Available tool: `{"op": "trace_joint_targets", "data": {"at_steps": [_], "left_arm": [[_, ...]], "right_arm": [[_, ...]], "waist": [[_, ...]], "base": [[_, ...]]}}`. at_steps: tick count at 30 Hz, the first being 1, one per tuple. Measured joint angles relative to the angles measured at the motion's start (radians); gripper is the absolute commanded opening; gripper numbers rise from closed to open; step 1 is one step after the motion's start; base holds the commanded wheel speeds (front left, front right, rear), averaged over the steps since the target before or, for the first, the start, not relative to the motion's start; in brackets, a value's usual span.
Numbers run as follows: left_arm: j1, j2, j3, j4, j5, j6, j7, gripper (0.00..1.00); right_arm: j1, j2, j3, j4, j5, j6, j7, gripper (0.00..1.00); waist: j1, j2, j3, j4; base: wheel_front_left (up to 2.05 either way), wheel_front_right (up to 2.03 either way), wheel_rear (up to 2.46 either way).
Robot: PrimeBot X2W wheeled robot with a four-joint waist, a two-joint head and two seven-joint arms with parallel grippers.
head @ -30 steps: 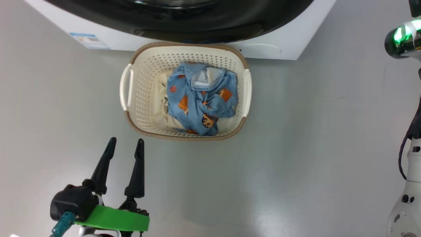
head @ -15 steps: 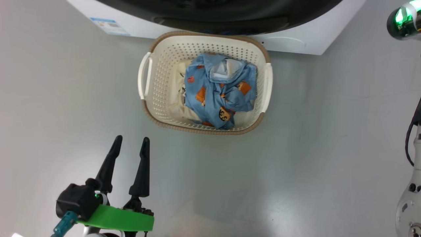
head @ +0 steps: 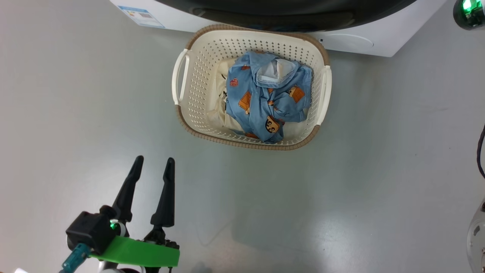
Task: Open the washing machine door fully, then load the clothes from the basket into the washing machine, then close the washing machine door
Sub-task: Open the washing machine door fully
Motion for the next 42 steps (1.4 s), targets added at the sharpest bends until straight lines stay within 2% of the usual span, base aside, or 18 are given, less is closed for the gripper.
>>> {"op": "trace_joint_targets", "data": {"at_steps": [26,42], "left_arm": [[0.000,-0.001,0.002,-0.007,-0.027,0.001,0.000,1.00],[-0.001,-0.001,0.021,0.010,-0.027,0.001,0.000,1.00]], "right_arm": [[-0.023,-0.046,0.090,0.008,0.014,0.000,0.025,0.00],[0.044,0.004,0.156,-0.020,0.039,0.000,0.118,0.00]], "waist": [[0.0000,0.0000,0.022,0.010],[0.0000,0.0000,-0.035,-0.041]], "base": [[0.00,0.00,0.00],[0.00,0.00,0.00]]}}
